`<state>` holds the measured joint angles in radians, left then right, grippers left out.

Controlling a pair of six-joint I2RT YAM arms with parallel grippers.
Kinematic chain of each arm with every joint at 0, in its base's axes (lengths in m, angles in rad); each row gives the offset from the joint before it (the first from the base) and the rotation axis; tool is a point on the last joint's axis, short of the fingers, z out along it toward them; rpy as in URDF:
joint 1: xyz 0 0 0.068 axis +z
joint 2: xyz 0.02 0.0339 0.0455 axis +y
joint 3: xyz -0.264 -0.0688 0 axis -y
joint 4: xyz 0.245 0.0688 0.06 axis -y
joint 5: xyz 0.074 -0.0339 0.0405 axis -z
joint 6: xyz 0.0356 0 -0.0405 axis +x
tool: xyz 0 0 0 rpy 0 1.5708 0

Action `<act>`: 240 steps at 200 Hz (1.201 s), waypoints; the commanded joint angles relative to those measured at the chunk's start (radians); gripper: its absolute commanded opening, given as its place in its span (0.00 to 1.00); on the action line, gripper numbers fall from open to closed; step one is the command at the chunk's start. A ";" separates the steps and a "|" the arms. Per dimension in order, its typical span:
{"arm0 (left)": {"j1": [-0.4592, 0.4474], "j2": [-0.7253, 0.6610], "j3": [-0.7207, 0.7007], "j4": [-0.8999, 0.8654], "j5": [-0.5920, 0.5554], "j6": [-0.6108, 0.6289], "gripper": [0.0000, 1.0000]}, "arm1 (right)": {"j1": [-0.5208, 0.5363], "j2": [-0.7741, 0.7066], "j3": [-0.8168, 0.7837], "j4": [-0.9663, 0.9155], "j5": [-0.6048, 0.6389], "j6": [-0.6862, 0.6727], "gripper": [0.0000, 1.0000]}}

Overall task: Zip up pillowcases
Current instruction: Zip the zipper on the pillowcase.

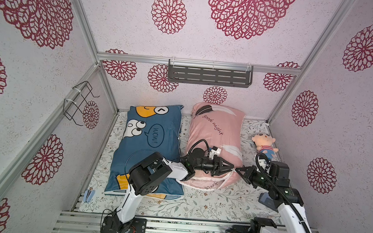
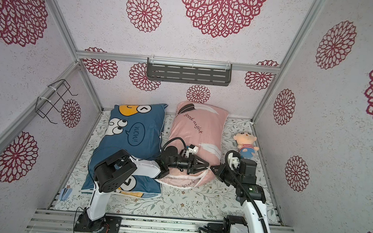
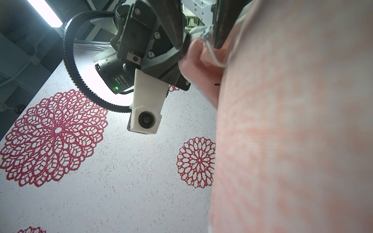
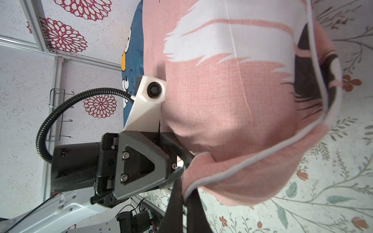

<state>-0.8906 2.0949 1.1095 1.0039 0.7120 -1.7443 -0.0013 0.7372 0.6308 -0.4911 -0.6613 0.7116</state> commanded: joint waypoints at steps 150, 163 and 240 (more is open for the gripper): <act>-0.030 0.030 -0.029 -0.001 0.014 -0.037 0.12 | -0.005 -0.025 0.000 0.028 0.010 0.020 0.00; -0.030 0.030 -0.030 0.001 0.015 -0.038 0.10 | -0.005 -0.030 0.000 0.025 0.008 0.017 0.00; -0.030 0.024 -0.030 0.006 0.014 -0.036 0.00 | -0.005 -0.053 0.008 0.019 0.004 0.017 0.00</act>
<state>-0.8970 2.0949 1.0973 1.0199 0.7086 -1.7519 -0.0021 0.7105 0.6292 -0.4969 -0.6510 0.7189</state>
